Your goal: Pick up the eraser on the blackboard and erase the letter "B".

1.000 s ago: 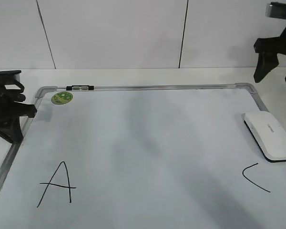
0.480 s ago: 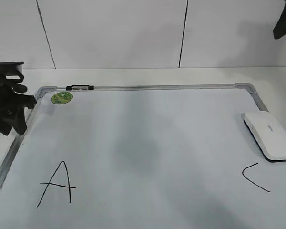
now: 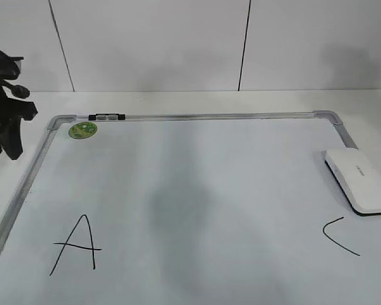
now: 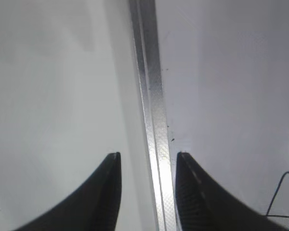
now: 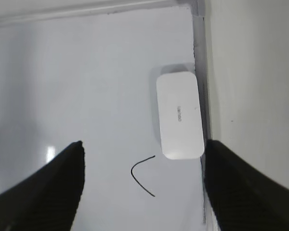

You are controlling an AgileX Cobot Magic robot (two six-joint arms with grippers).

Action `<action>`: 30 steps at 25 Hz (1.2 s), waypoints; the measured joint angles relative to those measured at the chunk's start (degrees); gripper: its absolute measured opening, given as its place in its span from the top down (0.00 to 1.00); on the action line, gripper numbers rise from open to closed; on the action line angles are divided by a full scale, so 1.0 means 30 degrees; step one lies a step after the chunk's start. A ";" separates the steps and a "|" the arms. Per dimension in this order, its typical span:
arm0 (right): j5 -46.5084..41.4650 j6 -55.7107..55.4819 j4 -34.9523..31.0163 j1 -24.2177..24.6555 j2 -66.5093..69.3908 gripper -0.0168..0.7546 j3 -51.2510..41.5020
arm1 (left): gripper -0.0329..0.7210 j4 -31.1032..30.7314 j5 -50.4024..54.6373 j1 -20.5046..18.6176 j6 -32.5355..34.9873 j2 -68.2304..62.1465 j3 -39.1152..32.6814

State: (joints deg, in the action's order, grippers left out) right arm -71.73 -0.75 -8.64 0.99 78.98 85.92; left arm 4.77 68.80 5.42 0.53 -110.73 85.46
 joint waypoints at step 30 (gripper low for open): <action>-0.0147 0.0671 0.0720 0.0000 -1.3771 0.21 -0.9023 | 0.65 -0.0838 0.0807 0.0000 0.0436 1.7506 -0.7366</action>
State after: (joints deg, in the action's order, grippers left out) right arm -72.17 1.26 -6.48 0.99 37.67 58.85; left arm 2.26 71.22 5.42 1.84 -58.21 63.36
